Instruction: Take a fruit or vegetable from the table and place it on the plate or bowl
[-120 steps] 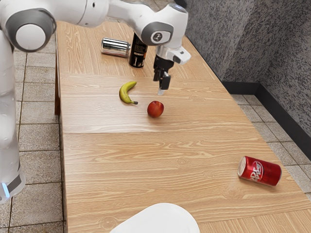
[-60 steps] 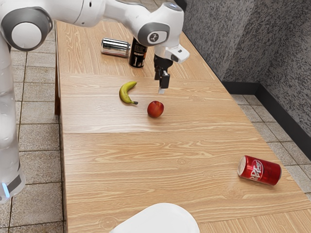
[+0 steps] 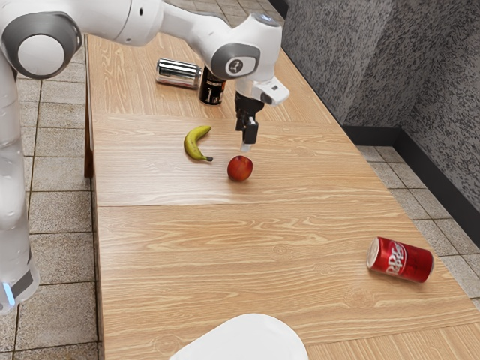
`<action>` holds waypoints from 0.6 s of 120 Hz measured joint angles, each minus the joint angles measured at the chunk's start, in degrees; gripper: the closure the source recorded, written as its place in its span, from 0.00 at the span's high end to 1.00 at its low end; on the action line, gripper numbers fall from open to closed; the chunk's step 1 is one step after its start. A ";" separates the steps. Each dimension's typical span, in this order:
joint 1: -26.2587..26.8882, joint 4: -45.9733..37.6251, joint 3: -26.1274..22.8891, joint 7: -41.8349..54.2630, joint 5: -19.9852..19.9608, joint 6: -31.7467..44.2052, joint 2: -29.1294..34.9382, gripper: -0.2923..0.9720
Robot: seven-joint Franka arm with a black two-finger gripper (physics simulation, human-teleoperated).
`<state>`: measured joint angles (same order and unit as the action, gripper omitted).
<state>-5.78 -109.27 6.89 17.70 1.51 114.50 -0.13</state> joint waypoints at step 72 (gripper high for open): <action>-1.49 -2.79 -2.34 0.38 -0.10 1.99 0.19 0.77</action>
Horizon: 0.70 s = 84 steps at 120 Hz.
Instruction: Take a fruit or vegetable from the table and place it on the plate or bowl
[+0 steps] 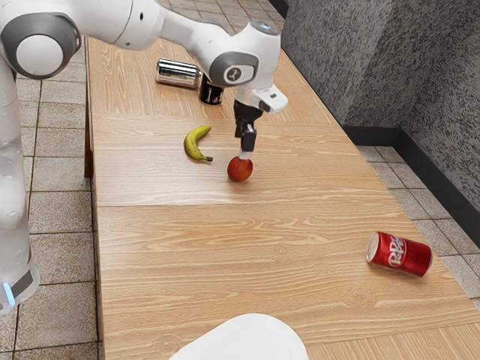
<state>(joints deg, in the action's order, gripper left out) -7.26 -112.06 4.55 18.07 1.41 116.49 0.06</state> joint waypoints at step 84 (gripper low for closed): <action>0.73 -2.85 -1.24 0.11 -0.22 3.33 -0.63 0.77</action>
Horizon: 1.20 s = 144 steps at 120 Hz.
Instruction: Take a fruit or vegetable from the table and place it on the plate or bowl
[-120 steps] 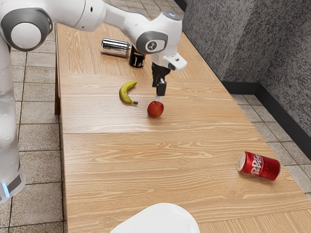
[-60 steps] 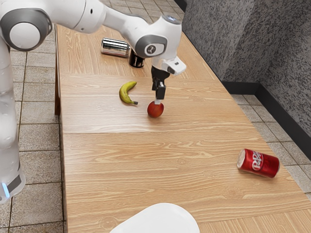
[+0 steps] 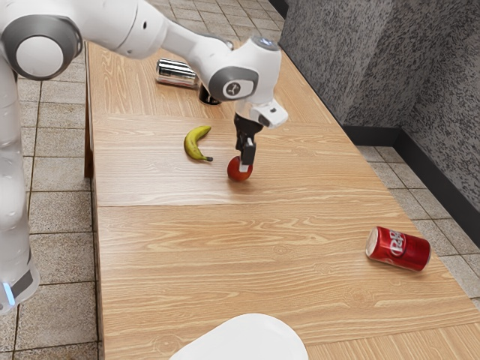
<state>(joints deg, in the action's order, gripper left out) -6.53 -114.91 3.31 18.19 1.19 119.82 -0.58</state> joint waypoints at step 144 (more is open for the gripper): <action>1.49 0.27 -2.36 -1.37 -0.26 0.34 2.82 0.46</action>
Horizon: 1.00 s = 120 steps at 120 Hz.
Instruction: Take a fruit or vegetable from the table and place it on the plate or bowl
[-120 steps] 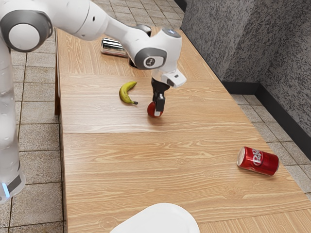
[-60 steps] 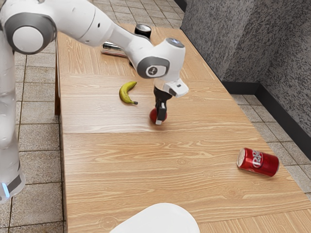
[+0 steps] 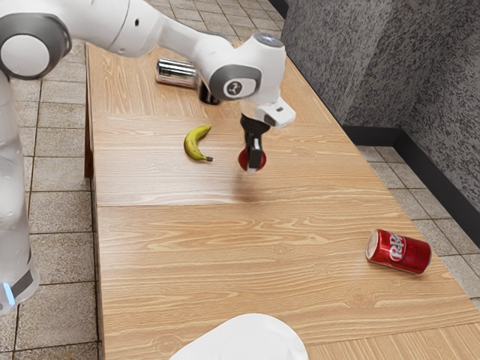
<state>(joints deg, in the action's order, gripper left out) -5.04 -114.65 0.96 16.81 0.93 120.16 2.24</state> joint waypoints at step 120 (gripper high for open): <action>10.43 13.29 -46.60 -5.26 11.91 -6.92 -10.05 0.45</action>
<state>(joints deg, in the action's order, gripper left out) 5.40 -101.35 -45.65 11.55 12.84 113.25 -7.81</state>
